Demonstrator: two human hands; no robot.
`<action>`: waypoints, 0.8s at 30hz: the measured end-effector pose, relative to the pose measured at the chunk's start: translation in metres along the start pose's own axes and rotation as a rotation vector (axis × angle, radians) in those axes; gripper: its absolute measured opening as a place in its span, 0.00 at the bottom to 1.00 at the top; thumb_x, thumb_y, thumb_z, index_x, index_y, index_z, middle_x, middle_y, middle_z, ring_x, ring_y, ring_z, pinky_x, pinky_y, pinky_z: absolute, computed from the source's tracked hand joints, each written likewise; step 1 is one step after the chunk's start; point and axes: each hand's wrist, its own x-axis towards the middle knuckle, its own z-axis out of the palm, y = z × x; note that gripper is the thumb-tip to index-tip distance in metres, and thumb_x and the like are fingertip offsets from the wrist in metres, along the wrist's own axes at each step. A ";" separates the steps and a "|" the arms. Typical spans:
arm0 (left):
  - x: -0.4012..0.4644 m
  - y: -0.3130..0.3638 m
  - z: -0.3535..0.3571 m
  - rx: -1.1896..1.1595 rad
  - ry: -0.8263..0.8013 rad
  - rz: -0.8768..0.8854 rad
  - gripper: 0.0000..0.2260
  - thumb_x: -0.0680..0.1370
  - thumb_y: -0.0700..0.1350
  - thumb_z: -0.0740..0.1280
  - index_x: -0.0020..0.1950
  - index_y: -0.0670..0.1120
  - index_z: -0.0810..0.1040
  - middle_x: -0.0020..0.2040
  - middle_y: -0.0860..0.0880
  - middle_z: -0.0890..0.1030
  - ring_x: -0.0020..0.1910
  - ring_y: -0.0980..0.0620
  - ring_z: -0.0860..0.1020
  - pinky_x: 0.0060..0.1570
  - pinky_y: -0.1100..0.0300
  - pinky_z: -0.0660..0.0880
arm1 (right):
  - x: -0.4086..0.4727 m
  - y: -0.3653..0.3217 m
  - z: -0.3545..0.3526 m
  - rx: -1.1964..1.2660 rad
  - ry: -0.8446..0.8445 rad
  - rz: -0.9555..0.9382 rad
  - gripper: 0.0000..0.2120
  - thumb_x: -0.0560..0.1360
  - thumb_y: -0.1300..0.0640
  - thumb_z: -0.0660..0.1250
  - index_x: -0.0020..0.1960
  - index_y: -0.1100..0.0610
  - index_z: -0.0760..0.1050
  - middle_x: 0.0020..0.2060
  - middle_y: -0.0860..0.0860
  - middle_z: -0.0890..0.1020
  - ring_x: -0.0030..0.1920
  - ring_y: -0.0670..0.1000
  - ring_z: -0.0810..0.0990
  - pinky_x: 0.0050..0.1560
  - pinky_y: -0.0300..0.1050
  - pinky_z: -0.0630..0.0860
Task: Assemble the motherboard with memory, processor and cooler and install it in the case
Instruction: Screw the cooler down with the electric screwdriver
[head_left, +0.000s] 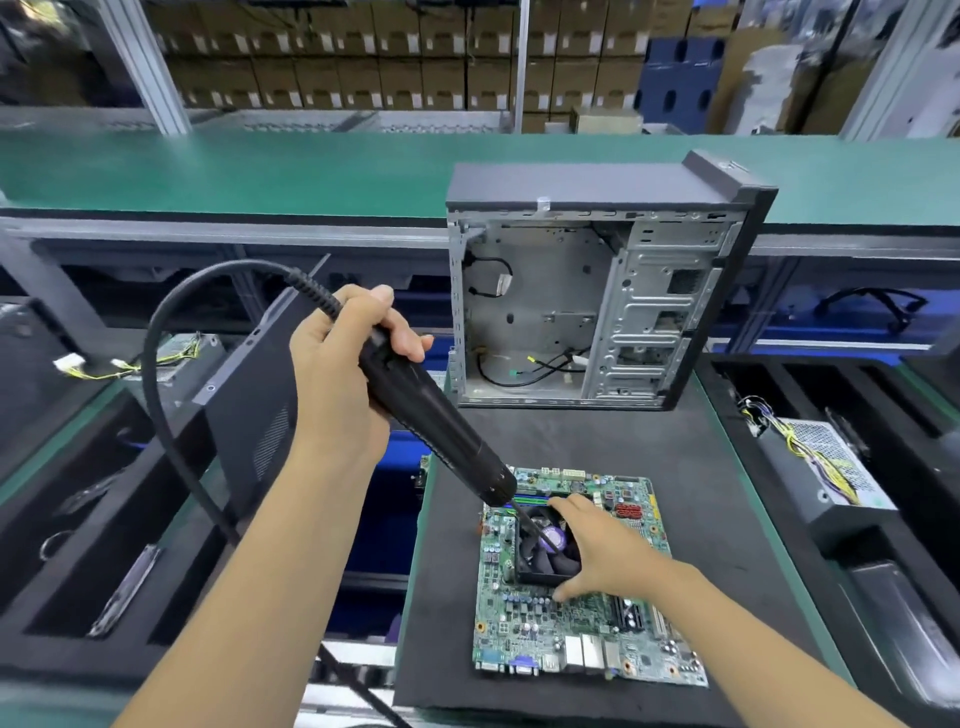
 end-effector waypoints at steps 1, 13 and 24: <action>-0.002 -0.001 -0.005 -0.014 0.022 -0.011 0.12 0.75 0.41 0.64 0.33 0.43 0.67 0.26 0.49 0.71 0.29 0.51 0.71 0.42 0.57 0.77 | 0.000 -0.002 -0.003 -0.019 -0.027 -0.003 0.55 0.61 0.39 0.77 0.76 0.54 0.49 0.69 0.49 0.61 0.70 0.52 0.62 0.66 0.49 0.67; -0.040 0.049 -0.044 0.198 -0.119 0.282 0.12 0.76 0.39 0.62 0.33 0.47 0.74 0.27 0.49 0.74 0.28 0.47 0.73 0.42 0.53 0.75 | -0.018 -0.190 -0.105 0.446 0.066 -0.529 0.27 0.71 0.43 0.71 0.67 0.47 0.67 0.60 0.43 0.76 0.59 0.42 0.74 0.62 0.44 0.72; -0.091 0.054 -0.081 0.557 -0.115 0.367 0.07 0.75 0.38 0.66 0.36 0.40 0.75 0.31 0.48 0.78 0.32 0.47 0.78 0.38 0.58 0.76 | -0.025 -0.213 -0.059 1.446 -0.554 0.119 0.12 0.78 0.58 0.64 0.56 0.67 0.71 0.53 0.70 0.79 0.55 0.65 0.80 0.56 0.51 0.78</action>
